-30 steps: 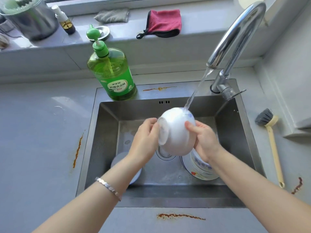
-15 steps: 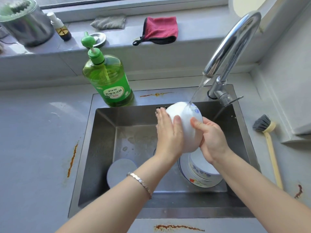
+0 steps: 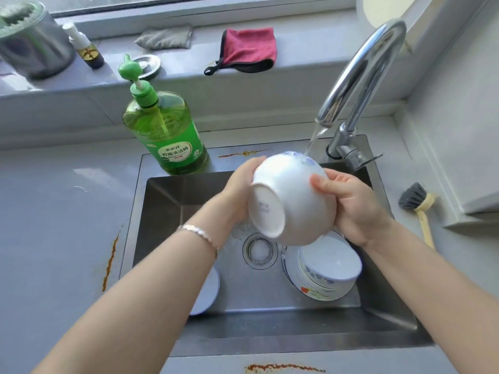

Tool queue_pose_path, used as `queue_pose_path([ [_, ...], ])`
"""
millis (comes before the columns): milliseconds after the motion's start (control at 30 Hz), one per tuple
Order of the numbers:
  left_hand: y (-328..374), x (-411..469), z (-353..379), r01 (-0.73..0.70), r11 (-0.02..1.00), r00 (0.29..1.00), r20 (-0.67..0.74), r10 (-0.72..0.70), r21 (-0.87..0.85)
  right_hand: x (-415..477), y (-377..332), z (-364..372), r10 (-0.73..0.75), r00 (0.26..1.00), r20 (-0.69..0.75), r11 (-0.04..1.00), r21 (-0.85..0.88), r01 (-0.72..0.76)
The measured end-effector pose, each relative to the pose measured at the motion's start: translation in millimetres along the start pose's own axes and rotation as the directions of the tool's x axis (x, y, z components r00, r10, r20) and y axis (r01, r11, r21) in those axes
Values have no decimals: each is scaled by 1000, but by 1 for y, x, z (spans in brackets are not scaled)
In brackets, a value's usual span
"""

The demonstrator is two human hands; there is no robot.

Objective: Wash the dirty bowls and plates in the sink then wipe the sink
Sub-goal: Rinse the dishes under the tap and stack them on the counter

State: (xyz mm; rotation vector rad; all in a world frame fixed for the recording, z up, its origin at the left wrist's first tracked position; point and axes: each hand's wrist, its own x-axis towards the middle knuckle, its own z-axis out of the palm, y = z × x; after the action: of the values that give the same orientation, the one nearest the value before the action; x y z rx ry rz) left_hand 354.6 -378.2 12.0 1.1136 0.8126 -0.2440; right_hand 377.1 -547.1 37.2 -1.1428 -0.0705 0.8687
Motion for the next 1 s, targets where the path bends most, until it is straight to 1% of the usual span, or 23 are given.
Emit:
queue_pose_path([
  [67,-21,-5,-1,57,987,995,-78,-69,-149,8,3,-3,-16,998,-57,987,160,25],
  [100,-31,-9,4,79,978,992,-86,-97,-194,12,7,-3,-12,995,-102,974,223,35],
  [200,-52,-24,21,70,968,990,-103,-97,-241,22,22,6,14,959,-284,954,292,72],
  [233,-56,-28,24,81,974,991,-87,-102,-211,24,26,9,15,945,-326,953,290,85],
  [267,-59,-31,23,91,987,992,-73,-101,-135,26,30,11,8,936,-353,958,272,94],
  [300,-58,-34,21,85,996,994,-76,-84,6,26,32,14,-5,930,-368,965,241,101],
  [333,-56,-37,16,68,987,994,-95,-54,147,26,35,15,-29,923,-383,982,162,98],
  [367,-53,-39,9,38,961,993,-115,-7,274,24,38,17,-63,915,-398,996,31,83],
  [400,-48,-39,3,0,956,989,-140,44,293,22,42,18,-114,909,-400,990,-126,68],
  [433,-40,-43,-3,-41,970,988,-136,75,239,20,46,19,-178,909,-376,959,-274,74],
  [500,-27,-47,-10,-47,996,997,-56,52,75,12,56,23,-272,931,-244,855,-504,118],
  [533,-24,-48,-12,-24,997,1000,-8,25,78,7,63,24,-294,942,-159,771,-622,136],
  [567,-24,-48,-12,13,995,1000,17,-14,104,2,69,24,-299,952,-64,654,-740,155],
  [600,-28,-46,-12,43,990,999,-8,-42,132,-3,76,22,-309,951,30,508,-840,191],
  [633,-33,-45,-12,71,989,996,-58,-64,126,-7,81,20,-339,932,131,338,-907,250],
  [667,-41,-43,-12,86,992,992,-102,-76,97,-10,85,16,-349,906,239,176,-933,314],
  [700,-49,-40,-13,96,994,989,-120,-89,49,-14,85,13,-321,893,316,67,-933,354],
  [767,-63,-36,-13,117,991,988,-97,-124,-71,-20,76,4,-238,895,377,9,-920,391],
  [800,-69,-34,-15,136,980,987,-65,-146,-144,-23,72,-4,-267,870,414,-11,-904,427],
  [833,-73,-33,-15,160,961,985,-27,-170,-227,-25,67,-11,-333,830,447,-42,-887,460],
  [900,-78,-32,-18,219,907,975,55,-213,-359,-30,55,-22,-480,751,454,-81,-875,477],
  [933,-79,-32,-19,243,890,970,77,-231,-385,-32,51,-27,-550,719,424,-55,-878,475],
  [1000,-77,-32,-22,258,894,965,52,-258,-365,-34,45,-33,-632,711,310,52,-898,438],
])
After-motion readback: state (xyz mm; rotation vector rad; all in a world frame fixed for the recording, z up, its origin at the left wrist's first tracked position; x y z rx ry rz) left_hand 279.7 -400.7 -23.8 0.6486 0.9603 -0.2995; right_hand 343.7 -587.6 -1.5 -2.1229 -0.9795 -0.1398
